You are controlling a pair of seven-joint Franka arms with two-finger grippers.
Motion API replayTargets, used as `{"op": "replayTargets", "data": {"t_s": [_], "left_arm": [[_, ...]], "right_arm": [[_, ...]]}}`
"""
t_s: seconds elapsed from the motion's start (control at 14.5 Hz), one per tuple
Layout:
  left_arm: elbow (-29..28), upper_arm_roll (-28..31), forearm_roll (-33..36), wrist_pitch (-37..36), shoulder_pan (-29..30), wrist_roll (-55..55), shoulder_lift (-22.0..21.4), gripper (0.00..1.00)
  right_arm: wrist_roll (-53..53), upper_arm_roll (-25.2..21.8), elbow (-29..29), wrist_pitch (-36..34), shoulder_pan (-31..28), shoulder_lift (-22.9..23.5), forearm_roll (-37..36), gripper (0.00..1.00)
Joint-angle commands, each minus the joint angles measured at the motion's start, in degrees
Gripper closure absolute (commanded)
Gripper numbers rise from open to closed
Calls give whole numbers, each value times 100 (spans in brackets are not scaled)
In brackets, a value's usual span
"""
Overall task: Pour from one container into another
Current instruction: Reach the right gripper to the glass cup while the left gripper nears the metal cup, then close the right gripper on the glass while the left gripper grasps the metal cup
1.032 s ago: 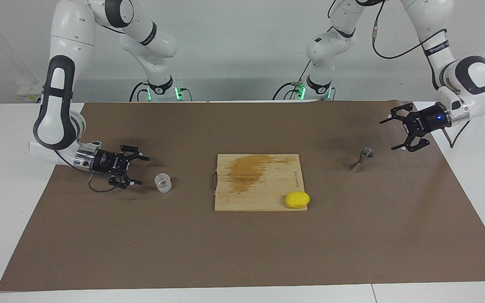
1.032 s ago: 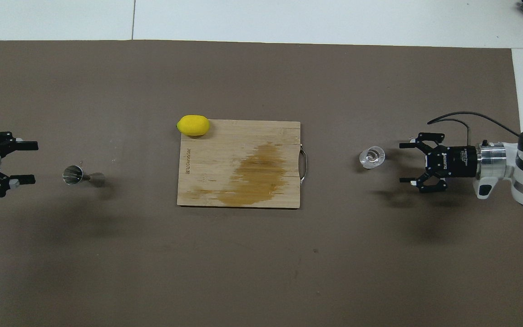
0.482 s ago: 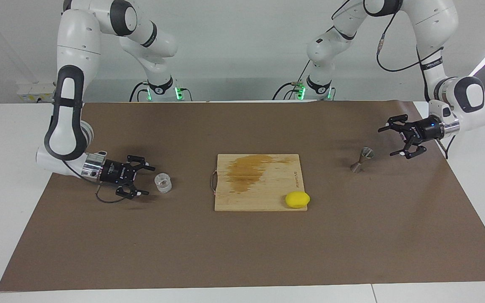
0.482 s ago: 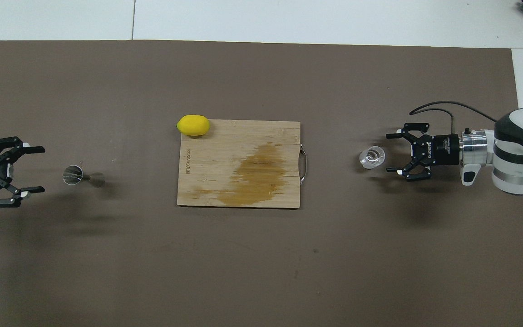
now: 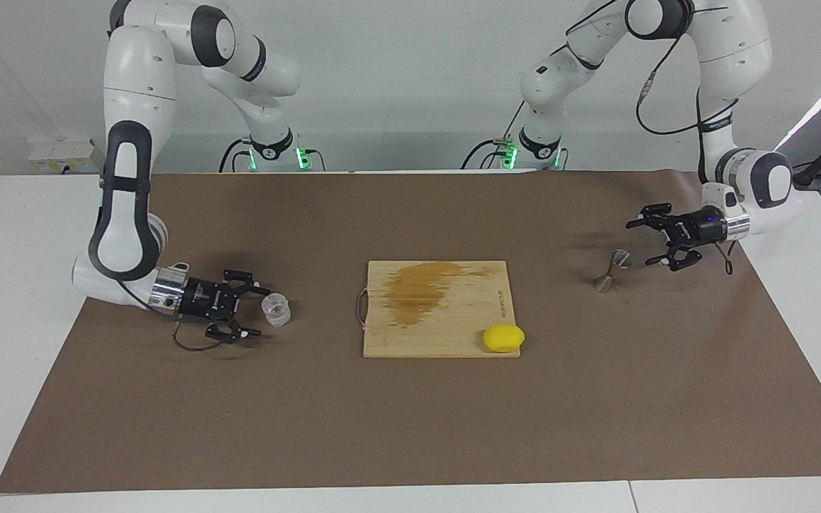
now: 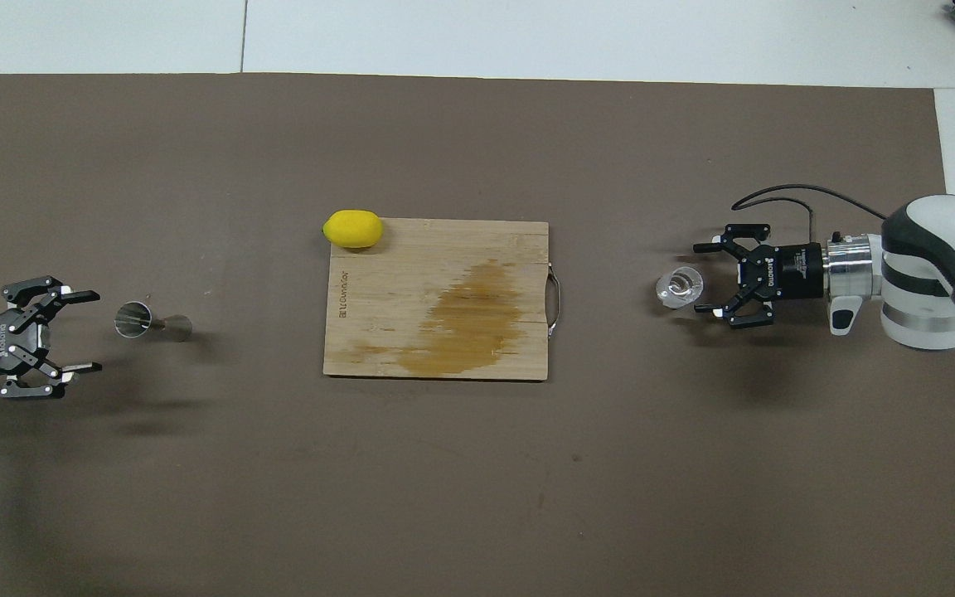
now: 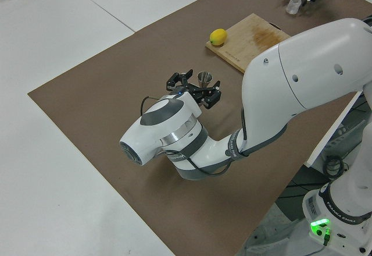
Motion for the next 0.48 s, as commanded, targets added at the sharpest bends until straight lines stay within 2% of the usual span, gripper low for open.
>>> {"op": "replayTargets", "data": {"t_s": [0.0, 0.41], "left_arm": [[-217, -48, -307, -88, 76, 466, 31, 0], [-525, -48, -641, 237, 15, 1003, 118, 0]], "right_arm": [[-29, 17, 29, 127, 89, 92, 205, 0], [-20, 17, -15, 215, 169, 101, 355, 1]]}}
